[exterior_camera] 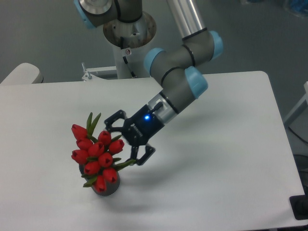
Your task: Insert the flowers into the vase
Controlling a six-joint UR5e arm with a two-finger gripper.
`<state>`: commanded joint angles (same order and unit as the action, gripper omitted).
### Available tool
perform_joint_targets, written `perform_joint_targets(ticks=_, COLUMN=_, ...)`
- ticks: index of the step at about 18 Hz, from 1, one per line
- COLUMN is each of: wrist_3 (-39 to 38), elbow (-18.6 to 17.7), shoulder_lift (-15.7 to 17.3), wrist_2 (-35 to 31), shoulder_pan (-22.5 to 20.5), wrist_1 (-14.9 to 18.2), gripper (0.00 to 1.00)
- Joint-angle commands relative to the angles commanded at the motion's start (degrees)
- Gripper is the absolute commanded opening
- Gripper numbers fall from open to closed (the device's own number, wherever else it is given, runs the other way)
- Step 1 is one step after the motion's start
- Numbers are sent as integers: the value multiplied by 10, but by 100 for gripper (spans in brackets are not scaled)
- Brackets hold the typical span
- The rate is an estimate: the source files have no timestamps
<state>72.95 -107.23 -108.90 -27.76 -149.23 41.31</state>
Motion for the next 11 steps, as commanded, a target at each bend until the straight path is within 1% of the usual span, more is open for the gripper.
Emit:
perform_joint_targets(ticks=2, wrist_3=1, elbow=0, shoulder_lift=6, wrist_2=-11, shoulder_pan=-11, wrist_1=0, gripper=100)
perform_joint_targets(ticks=4, wrist_3=2, elbow=4, shoulder_lift=28, wrist_2=-36, shoulder_pan=-32, wrist_1=1, gripper=100)
perform_joint_targets(ticks=6, wrist_3=4, elbow=8, shoulder_lift=33, wrist_2=-47, shoulder_pan=-48, wrist_1=-1, gripper=100)
perform_joint_targets(ticks=8, wrist_3=16, elbow=16, shoulder_lift=45, wrist_2=-63, shoulder_pan=-66, wrist_1=-1, gripper=100)
perform_joint_targets(ticks=11, wrist_3=19, elbow=44, shoulder_lift=45, wrist_2=-138, shoulder_pan=-78, wrist_1=1, gripper=100)
